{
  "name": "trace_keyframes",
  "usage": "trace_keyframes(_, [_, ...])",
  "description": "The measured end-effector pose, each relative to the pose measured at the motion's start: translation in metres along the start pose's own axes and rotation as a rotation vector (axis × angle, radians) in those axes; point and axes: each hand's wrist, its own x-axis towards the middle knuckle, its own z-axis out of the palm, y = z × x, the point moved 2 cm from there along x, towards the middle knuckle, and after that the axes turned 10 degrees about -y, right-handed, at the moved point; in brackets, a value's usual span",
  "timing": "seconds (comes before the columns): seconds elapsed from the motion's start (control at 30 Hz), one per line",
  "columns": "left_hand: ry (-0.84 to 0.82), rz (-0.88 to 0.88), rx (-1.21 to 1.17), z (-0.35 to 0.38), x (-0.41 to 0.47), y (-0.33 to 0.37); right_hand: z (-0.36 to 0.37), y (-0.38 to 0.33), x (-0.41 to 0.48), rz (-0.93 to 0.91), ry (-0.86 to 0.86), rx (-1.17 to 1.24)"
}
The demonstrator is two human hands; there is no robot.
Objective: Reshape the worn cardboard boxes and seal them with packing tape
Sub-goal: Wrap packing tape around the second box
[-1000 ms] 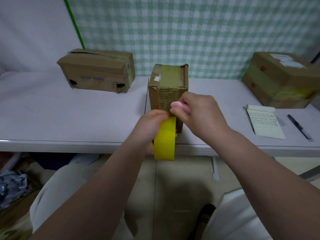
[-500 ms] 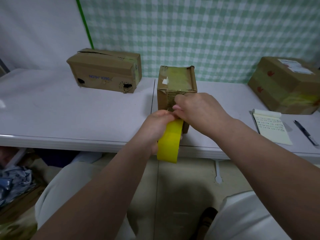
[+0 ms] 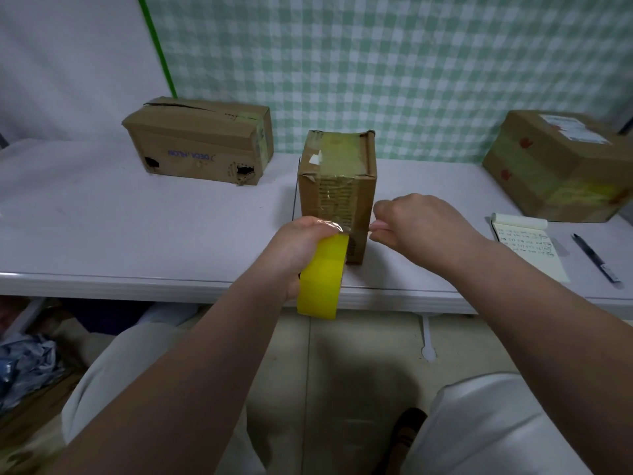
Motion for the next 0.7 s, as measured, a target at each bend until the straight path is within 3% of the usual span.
trace_keyframes(0.13, [-0.084,-0.079,0.098,0.0,-0.003,0.009,0.014,-0.002,-0.002,0.013,0.054,0.124])
trace_keyframes(0.3, [-0.133,-0.103,0.328,-0.005,-0.003,0.01,0.029,-0.003,-0.003,0.101,0.167,0.482])
trace_keyframes(0.37, [-0.149,-0.106,0.355,-0.007,-0.006,0.006,0.039,-0.006,-0.008,0.205,0.145,0.788])
trace_keyframes(0.43, [-0.158,-0.099,0.409,-0.008,-0.01,0.0,0.047,-0.015,-0.016,0.302,0.083,1.279])
trace_keyframes(0.5, [-0.176,-0.1,0.364,-0.007,-0.014,-0.007,0.053,-0.025,-0.022,0.317,0.06,1.604])
trace_keyframes(0.7, [-0.223,-0.075,0.334,0.001,-0.022,-0.017,0.061,-0.041,-0.029,0.298,0.209,1.659])
